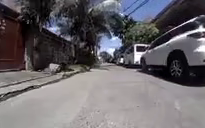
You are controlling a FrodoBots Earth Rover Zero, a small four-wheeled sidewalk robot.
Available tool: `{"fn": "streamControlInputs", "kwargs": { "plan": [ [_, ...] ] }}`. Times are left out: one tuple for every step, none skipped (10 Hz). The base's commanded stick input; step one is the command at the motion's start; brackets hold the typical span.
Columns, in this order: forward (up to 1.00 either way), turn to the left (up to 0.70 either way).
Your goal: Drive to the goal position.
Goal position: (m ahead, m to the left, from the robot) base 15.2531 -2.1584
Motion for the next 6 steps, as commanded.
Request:
{"fn": "streamControlInputs", "kwargs": {
  "plan": [
    [1.00,0.00],
    [1.00,0.00],
    [1.00,0.00],
    [1.00,0.00],
    [1.00,0.00],
    [1.00,0.00]
  ]
}}
